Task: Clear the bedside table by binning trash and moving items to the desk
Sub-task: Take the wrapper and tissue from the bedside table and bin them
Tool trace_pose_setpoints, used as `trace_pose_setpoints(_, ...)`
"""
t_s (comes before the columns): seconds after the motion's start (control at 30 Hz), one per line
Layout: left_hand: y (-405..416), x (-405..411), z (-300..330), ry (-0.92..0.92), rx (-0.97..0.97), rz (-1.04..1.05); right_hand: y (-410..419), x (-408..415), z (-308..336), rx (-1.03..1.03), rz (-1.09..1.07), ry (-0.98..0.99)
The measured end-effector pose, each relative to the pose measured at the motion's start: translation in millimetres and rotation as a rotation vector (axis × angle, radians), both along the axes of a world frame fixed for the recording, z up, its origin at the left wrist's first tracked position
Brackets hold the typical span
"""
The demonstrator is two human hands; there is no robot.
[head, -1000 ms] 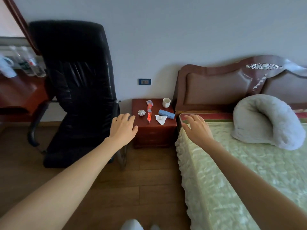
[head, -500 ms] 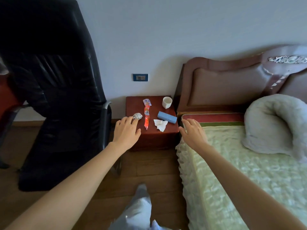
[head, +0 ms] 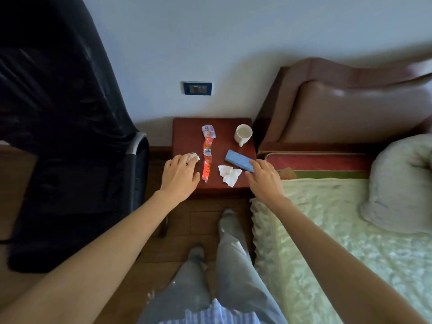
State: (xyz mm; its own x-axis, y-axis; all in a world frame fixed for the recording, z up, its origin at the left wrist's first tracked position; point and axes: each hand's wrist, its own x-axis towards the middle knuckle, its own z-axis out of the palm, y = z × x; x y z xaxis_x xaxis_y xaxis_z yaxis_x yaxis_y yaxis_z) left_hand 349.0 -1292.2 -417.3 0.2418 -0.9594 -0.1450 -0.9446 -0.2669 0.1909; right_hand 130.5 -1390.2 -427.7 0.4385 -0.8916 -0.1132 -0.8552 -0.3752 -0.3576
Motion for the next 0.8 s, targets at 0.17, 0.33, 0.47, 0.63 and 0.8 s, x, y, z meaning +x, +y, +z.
trace_pose_setpoints(0.17, -52.4, 0.7, -39.0, 0.027, 0.066, 0.108, -60.7, 17.6, -47.9, 0.081, 0.087, 0.011)
trace_pose_setpoints(0.33, -98.3, -3.3, -81.1, 0.063, 0.137, 0.165, -99.8, 34.0, -97.6, 0.129, 0.2, 0.053)
trace_pose_setpoints(0.47, -115.3, -10.4, -116.1, 0.097, 0.193, 0.226, -110.4, 41.4, -135.1, 0.18, 0.264, 0.083)
trace_pose_setpoints(0.63, -112.1, -15.3, -162.9, 0.145, 0.248, 0.29, -112.3, 38.0, -192.3, 0.272, 0.367, 0.113)
trace_pose_setpoints(0.8, -106.5, -14.6, -202.1, 0.191, 0.269, 0.314, -116.3, 34.7, -243.4, 0.29, 0.37, 0.152)
